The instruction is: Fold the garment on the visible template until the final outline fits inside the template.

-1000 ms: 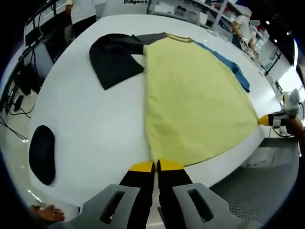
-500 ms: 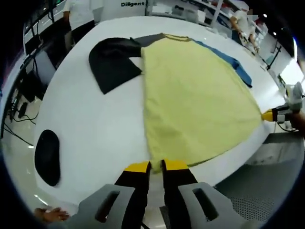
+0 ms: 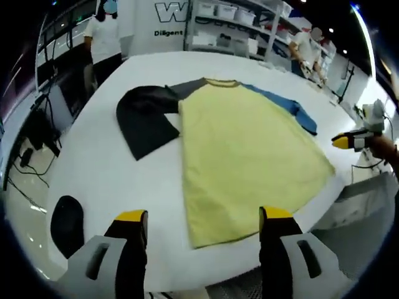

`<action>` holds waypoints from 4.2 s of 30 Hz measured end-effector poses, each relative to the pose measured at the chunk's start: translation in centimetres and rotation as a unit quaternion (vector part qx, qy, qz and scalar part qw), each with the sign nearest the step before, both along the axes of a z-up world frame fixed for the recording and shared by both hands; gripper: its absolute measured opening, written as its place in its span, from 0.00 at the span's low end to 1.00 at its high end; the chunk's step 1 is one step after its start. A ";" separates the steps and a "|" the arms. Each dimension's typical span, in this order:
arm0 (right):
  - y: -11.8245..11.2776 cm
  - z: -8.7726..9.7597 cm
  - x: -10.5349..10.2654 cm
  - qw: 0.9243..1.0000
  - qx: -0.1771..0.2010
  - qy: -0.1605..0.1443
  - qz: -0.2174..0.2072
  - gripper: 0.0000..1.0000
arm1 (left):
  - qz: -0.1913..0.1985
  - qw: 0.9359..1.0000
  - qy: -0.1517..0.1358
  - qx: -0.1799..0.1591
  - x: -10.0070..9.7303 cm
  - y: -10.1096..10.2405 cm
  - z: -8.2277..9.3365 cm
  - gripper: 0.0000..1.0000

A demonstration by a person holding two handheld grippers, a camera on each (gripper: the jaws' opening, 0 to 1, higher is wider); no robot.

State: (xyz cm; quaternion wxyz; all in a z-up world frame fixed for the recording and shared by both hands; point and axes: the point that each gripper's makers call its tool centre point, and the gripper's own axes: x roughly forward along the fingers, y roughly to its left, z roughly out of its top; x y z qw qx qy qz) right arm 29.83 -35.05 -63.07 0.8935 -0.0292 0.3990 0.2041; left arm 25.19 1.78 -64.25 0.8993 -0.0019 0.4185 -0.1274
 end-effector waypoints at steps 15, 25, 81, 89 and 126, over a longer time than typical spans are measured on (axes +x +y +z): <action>-0.2 -0.2 5.8 0.997 -0.038 -0.043 0.056 0.46 | -0.041 0.997 -0.068 0.002 0.5 -1.6 3.8 0.99; -0.5 -1.9 8.4 0.996 -0.051 -0.024 0.067 0.38 | -0.050 0.996 -0.074 -0.018 0.7 -2.3 4.6 0.99; -10.1 1.1 14.6 0.992 -0.103 -0.058 -0.035 0.00 | -0.066 0.993 -0.093 -0.026 1.5 -2.6 5.9 0.96; -14.4 0.9 15.2 0.986 -0.142 -0.053 -0.065 0.00 | -0.068 0.994 -0.086 -0.026 1.4 -2.6 5.6 0.96; -24.1 -3.9 17.5 0.972 -0.094 0.001 -0.214 0.00 | -0.072 0.993 -0.092 -0.021 1.9 -2.4 5.9 0.98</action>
